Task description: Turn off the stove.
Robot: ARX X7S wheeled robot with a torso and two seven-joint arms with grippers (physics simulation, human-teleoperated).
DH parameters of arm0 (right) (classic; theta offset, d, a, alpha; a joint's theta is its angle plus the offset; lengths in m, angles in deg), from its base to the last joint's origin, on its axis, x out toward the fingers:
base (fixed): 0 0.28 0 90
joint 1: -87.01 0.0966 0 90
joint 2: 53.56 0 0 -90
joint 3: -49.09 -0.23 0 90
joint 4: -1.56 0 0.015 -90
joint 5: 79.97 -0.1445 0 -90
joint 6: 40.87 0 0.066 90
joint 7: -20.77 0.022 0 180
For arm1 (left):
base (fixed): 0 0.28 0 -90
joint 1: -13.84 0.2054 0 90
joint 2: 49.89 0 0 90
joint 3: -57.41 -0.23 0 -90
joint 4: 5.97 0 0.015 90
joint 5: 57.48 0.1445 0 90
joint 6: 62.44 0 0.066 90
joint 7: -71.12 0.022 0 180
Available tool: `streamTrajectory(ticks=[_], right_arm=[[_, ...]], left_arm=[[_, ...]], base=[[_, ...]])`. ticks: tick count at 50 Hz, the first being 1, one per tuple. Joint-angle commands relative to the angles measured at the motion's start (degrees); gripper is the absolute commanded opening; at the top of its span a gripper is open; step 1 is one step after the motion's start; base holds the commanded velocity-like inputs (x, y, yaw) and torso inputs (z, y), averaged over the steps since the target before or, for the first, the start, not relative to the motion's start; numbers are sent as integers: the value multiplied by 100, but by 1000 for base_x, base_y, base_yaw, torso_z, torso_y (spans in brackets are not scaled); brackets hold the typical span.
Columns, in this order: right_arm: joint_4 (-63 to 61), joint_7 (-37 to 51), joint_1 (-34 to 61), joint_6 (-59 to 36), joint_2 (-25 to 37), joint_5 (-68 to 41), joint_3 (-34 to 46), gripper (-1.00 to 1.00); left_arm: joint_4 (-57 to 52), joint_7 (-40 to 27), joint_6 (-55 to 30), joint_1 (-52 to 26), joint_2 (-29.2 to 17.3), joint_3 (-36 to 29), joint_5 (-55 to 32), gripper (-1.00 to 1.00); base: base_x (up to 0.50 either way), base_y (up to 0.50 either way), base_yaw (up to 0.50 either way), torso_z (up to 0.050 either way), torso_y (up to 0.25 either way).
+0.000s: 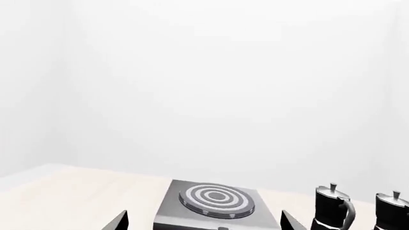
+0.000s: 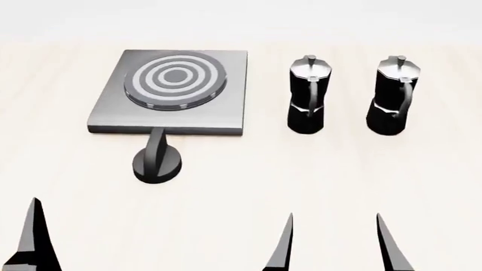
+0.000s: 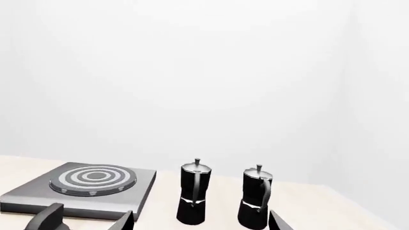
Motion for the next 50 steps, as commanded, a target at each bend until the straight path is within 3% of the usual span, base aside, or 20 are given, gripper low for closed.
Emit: streamTrajectory(ticks=[1,19,50], right_arm=[[11,52,7,-2,40,-27,33,100],[33,123,17,-14,96,-80,73,100],[92,240,27,13,171,-201,111,100]], left_arm=[[8,-41,36,11,-34,-32,-13,100],[3,-110,25,15,-97,-63,-72,100],[100,-206,82,-9,-180,-147,-95,100]], base=[[266,0,0,0,0],[207,0,0,0,0],[67,0,0,0,0]])
